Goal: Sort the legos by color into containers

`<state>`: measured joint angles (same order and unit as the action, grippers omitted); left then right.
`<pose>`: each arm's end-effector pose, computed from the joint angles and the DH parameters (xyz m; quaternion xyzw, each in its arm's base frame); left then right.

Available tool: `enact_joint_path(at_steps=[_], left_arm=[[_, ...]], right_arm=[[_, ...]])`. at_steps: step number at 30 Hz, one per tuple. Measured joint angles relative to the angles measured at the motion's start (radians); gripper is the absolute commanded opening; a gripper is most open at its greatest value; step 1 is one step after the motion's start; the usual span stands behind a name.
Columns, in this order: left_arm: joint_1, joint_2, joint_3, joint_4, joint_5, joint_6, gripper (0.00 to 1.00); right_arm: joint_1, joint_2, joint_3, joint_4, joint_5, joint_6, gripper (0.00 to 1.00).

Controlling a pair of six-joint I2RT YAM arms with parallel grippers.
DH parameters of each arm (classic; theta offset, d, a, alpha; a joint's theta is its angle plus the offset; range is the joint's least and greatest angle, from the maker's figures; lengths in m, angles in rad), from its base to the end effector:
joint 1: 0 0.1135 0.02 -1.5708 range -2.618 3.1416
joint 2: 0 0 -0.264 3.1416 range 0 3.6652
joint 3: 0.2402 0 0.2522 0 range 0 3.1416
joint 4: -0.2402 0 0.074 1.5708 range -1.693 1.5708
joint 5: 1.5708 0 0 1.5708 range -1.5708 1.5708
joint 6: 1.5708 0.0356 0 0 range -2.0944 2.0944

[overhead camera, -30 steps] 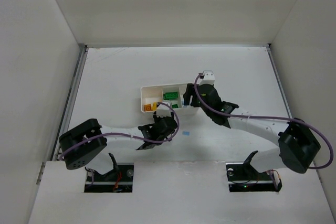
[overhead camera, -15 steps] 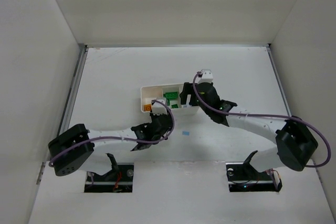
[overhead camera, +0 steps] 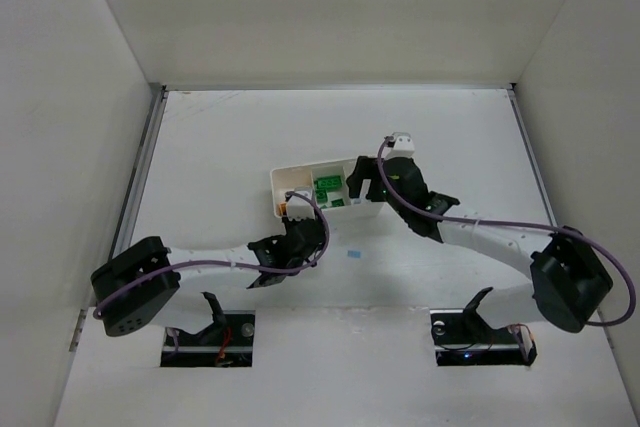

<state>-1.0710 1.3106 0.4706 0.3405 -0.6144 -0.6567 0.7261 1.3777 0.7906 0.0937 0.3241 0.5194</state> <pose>0.1382 -0.2102 0.1769 0.0176 0.8339 -0.2010 0.5137 0.2329 0.1916 0.2358 -0.0051 0.8511 0.1828 0.4920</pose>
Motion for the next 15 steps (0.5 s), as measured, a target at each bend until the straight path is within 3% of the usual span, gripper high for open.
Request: enact_joint_path(at_steps=[15], left_arm=[[0.064,-0.003,0.0,0.005,0.005,0.02,0.36]], right_arm=[[0.008,-0.011,-0.04,0.05,-0.032,0.027,0.98]])
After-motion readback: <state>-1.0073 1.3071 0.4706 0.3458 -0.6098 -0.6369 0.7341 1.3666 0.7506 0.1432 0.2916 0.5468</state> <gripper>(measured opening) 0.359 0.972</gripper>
